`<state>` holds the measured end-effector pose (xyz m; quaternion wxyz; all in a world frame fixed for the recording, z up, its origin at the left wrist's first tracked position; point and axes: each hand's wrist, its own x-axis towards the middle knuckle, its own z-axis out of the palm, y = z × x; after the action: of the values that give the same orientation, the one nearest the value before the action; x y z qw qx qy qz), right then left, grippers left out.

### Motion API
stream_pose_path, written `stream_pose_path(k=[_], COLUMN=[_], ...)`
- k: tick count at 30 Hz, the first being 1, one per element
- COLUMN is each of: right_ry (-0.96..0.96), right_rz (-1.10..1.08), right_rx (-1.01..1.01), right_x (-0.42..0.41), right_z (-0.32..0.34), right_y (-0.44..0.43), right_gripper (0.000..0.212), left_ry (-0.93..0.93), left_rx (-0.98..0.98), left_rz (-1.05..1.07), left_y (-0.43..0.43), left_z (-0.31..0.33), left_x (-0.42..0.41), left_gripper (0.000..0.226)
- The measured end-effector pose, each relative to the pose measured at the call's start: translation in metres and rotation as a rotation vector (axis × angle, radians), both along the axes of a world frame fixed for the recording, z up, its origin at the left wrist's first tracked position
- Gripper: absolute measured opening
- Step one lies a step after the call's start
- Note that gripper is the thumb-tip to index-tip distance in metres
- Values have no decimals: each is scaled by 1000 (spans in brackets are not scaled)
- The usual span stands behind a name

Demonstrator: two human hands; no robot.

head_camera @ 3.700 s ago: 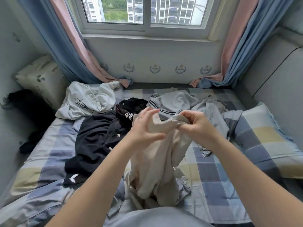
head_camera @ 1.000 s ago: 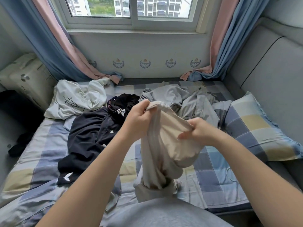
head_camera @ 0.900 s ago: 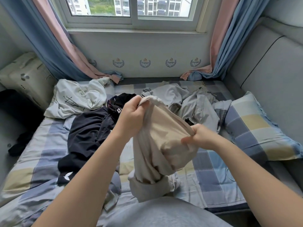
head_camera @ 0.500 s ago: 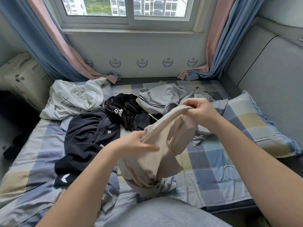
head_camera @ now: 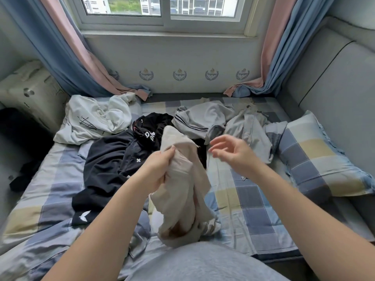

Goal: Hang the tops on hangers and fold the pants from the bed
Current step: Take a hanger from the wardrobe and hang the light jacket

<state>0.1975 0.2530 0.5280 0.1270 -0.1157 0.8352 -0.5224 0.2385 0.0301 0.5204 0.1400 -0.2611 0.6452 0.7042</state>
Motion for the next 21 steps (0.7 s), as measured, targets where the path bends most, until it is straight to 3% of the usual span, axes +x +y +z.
stream_pose_path(k=[3,6,11,13,17,19,21], right_ry=[-131,-159,-201,-210,-214,-200,-142], right_rz=[165,214,107,84,23,-55,-127], right_rx=[24,38,-15,76,374,426,403], right_x=[22,31,27,24,14,9,4], right_z=[-18,-37,-62,-73,-100,-106,-102], right_y=[-10,-20,-23,-15,19,35,45], right_gripper=[29,40,26,21,9,25,38], left_ry=[11,0,39,47,19,35,43], left_rx=[191,325,374,394,352,273,33], left_rz=[77,6,-5,6,87,142,99], left_y=[3,6,6,1,-16,-25,-34], left_z=[17,36,50,47,36,27,15], left_x=[-1,0,-1,-4,-10,-13,-15], left_gripper=[40,46,44,53,50,36,25])
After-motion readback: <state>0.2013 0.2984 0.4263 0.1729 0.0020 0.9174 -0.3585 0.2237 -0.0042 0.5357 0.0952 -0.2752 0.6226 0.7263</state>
